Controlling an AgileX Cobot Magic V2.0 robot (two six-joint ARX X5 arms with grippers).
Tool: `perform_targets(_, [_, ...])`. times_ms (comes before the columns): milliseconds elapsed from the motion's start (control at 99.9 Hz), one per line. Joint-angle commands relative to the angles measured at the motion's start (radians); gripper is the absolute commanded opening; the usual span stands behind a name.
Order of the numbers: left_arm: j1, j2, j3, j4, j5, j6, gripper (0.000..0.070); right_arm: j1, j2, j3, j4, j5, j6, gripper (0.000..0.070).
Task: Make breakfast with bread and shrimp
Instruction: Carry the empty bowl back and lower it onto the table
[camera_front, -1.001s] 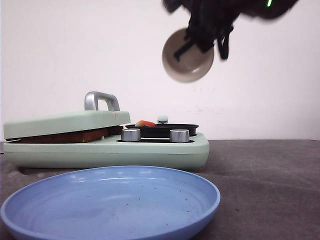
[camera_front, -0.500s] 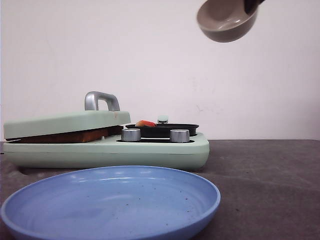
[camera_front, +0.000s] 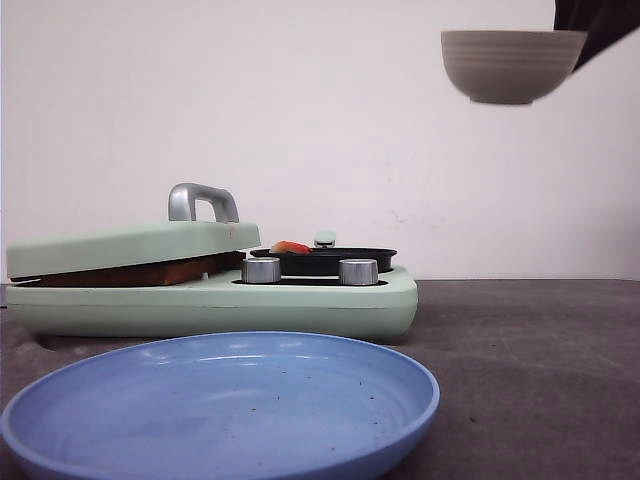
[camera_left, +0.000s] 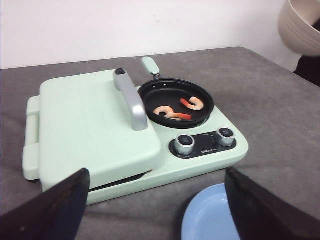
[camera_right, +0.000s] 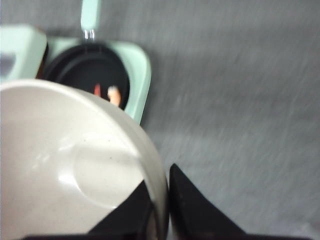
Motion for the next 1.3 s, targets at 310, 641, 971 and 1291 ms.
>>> perform_targets(310, [-0.003,0.001,0.002,0.006,-0.011,-0.002,0.0469,-0.005,0.256,0.018,0.016,-0.011,0.001,0.0004])
perform_targets(641, [-0.003,0.001,0.002,-0.05,-0.054,-0.001,0.0469,-0.018,0.415,0.018,0.026,0.061,-0.026,0.0004])
perform_targets(971, [-0.003,0.001,0.002,-0.048,-0.057,-0.001,0.0469,-0.033,0.442,0.018,0.055,0.165,-0.048,0.0004])
perform_targets(1291, [-0.003,0.001,0.002,-0.048,-0.057,-0.001,0.0469,-0.042,0.486,0.018,0.042,0.153,-0.049,0.0004])
